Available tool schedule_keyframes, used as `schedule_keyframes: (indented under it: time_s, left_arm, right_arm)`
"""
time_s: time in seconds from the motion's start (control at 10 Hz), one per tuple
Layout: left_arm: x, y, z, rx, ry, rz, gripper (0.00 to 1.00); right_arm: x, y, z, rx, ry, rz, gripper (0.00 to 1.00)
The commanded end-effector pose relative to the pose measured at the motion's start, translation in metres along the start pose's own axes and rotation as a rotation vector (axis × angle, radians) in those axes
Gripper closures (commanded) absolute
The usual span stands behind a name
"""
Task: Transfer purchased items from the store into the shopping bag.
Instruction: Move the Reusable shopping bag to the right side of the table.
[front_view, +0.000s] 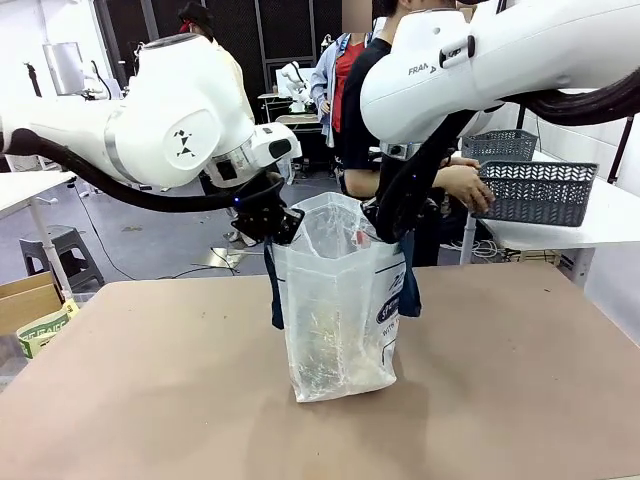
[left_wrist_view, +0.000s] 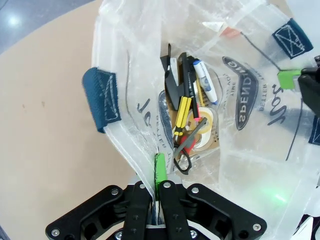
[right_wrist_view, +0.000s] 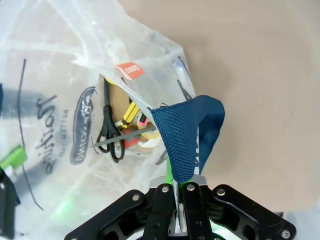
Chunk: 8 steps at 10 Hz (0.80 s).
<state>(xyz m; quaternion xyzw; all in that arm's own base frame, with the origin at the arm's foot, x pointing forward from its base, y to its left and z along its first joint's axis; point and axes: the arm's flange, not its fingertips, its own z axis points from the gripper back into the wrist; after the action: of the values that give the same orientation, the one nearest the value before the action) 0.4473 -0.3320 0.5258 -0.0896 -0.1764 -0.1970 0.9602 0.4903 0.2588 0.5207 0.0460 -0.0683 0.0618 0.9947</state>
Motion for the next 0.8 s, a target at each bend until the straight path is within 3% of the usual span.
schedule_keyframes:
  time_s: [0.0, 0.3, 0.7]
  left_arm:
    - [0.008, -0.010, -0.005, 0.035, 0.028, 0.085, 1.00]
    - [0.002, -0.004, -0.002, 0.002, 0.008, 0.028, 1.00]
    - [0.013, -0.017, -0.009, -0.021, 0.014, 0.156, 1.00]
  right_arm:
    - [0.010, 0.008, -0.001, -0.017, 0.035, -0.134, 1.00]
    - [0.003, 0.001, -0.001, 0.000, 0.012, -0.064, 1.00]
    - [0.023, 0.010, -0.006, 0.067, 0.000, -0.214, 1.00]
